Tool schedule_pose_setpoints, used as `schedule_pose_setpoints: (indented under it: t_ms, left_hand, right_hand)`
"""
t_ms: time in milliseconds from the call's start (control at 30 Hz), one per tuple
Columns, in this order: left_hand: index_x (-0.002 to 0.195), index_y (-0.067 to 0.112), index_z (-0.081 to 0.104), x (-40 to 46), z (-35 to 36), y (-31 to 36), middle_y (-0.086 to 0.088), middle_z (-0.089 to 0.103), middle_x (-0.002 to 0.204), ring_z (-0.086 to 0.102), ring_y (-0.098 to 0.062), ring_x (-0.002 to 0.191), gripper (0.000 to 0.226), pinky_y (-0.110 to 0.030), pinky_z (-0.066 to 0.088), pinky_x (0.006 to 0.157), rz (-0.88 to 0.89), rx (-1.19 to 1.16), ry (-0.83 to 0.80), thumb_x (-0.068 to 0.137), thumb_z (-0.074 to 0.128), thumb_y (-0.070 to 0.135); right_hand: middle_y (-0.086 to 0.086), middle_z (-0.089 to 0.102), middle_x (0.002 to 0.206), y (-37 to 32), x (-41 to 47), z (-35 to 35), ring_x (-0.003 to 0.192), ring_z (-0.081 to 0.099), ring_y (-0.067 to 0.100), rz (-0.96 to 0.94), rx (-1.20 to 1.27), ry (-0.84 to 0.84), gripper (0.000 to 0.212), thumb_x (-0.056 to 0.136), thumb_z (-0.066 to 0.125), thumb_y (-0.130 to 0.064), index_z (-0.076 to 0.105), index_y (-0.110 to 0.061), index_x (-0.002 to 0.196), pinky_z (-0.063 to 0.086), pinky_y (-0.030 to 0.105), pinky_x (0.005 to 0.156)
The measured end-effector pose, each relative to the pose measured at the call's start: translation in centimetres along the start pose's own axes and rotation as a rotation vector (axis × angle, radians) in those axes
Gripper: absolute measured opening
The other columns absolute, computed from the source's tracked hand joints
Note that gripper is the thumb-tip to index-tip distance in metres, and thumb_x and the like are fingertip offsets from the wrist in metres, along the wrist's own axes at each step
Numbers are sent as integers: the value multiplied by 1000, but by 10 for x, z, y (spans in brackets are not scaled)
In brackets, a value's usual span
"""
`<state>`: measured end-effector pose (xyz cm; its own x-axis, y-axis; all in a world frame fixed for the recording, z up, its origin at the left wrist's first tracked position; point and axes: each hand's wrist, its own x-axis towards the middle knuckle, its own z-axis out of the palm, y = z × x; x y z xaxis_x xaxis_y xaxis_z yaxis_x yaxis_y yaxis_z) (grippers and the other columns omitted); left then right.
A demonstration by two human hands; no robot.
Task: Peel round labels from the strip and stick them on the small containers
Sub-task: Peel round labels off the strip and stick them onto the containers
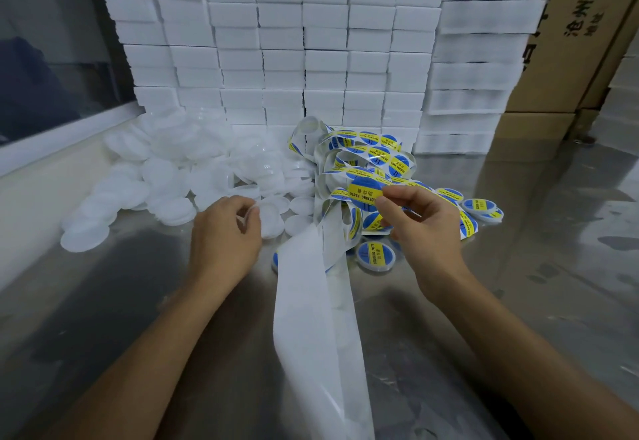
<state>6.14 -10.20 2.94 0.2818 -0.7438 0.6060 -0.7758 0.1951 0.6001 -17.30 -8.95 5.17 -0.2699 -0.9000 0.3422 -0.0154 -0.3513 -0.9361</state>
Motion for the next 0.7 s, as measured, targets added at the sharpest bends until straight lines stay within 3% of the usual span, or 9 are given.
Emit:
schedule_pose_setpoints:
  t_ms: [67, 100, 233, 333, 433, 567, 700]
  left_hand:
    - [80, 23, 69, -1, 2, 6, 16, 64, 67, 60, 3, 62, 10, -5, 40, 57, -80, -170, -22, 88, 65, 20]
    - [75, 29, 68, -1, 3, 8, 17, 64, 67, 60, 4, 62, 15, -3, 40, 57, -101, -247, -32, 86, 67, 19]
    - [74, 41, 69, -1, 0, 10, 13, 63, 74, 54, -2, 58, 22, -11, 42, 59, -181, -411, -43, 82, 74, 21]
    - [81, 37, 70, -3, -3, 13, 13, 65, 56, 55, 0, 46, 12, -15, 46, 46, -327, -596, -93, 84, 74, 25]
    - [85, 33, 70, -2, -4, 14, 4, 59, 46, 52, -8, 40, 9, -20, 47, 44, -396, -617, -103, 86, 72, 25]
    - [83, 14, 72, 1, -8, 19, -5, 71, 63, 67, -19, 52, 12, -25, 55, 52, -529, -720, -164, 85, 64, 7]
    - [88, 5, 70, 1, -10, 25, -9, 71, 67, 71, -27, 61, 9, -26, 57, 56, -587, -874, -226, 88, 64, 12]
  right_hand:
    - [-10, 73, 77, 0, -1, 0, 69, 64, 10, -4, -9, -4, 15, 83, 75, -9, 73, -23, 86, 53, 18, 59]
    - [-11, 73, 75, 0, -1, 0, 68, 64, 9, -4, -13, -8, 15, 83, 75, -9, 73, -23, 86, 53, 18, 59]
    - [-12, 73, 73, 0, 0, 0, 65, 64, 7, -9, -20, -18, 15, 84, 74, -9, 73, -24, 81, 51, 16, 56]
    - [-13, 72, 72, 0, -1, 0, 61, 63, 6, -14, -22, -22, 16, 84, 74, -9, 72, -25, 80, 48, 15, 54]
    - [-12, 72, 71, 0, -1, 0, 60, 62, 7, -21, -23, -18, 16, 84, 74, -9, 72, -25, 79, 49, 16, 54]
    - [-12, 72, 71, 1, 0, 0, 61, 63, 7, -13, -29, -18, 14, 84, 74, -10, 73, -24, 80, 48, 16, 53]
    - [-3, 72, 84, 2, 0, 0, 60, 61, 7, -12, -45, 1, 12, 84, 74, -12, 72, -23, 79, 50, 20, 52]
